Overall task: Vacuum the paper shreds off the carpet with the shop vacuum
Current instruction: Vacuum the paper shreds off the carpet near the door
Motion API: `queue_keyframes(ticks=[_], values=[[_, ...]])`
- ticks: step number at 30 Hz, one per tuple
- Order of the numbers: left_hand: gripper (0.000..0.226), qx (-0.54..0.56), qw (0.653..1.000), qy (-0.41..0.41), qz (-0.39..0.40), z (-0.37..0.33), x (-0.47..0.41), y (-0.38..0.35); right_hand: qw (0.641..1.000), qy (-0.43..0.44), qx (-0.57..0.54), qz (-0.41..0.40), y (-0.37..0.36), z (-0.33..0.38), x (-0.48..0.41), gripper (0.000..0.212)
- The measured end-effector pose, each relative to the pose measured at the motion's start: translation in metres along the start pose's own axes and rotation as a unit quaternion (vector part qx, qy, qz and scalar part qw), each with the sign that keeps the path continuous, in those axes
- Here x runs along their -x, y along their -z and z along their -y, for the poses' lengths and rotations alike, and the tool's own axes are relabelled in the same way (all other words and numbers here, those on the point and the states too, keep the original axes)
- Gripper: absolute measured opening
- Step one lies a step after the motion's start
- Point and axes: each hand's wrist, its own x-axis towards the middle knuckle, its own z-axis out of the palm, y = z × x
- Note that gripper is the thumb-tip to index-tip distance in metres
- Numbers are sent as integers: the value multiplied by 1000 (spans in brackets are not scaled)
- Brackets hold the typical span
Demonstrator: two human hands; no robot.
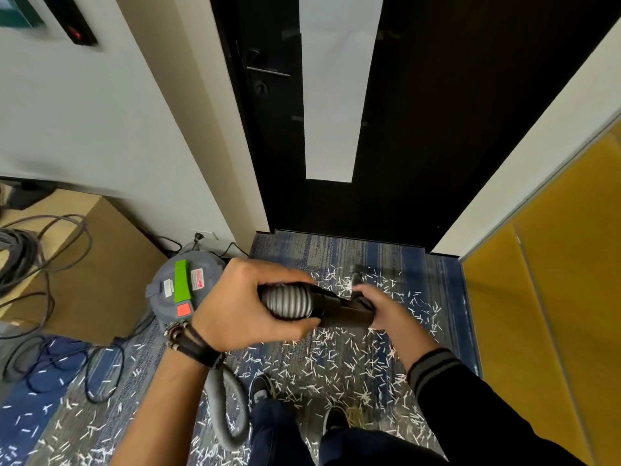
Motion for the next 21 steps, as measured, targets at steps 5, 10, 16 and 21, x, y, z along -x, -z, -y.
queue_keyframes(ticks=[5, 10, 16, 21], values=[[41, -14, 999, -31, 27, -11, -6, 5, 999, 5, 23, 30, -24, 0, -8, 43], [43, 35, 998, 2, 52, -1, -6, 9, 999, -13, -41, 33, -18, -22, -5, 25], [41, 63, 994, -17, 91, -11, -20, -13, 998, 1, -65, 7, 16, -29, 1, 8], [40, 10, 998, -33, 57, -12, -25, -14, 999, 22, -31, -4, 35, -9, 13, 19]])
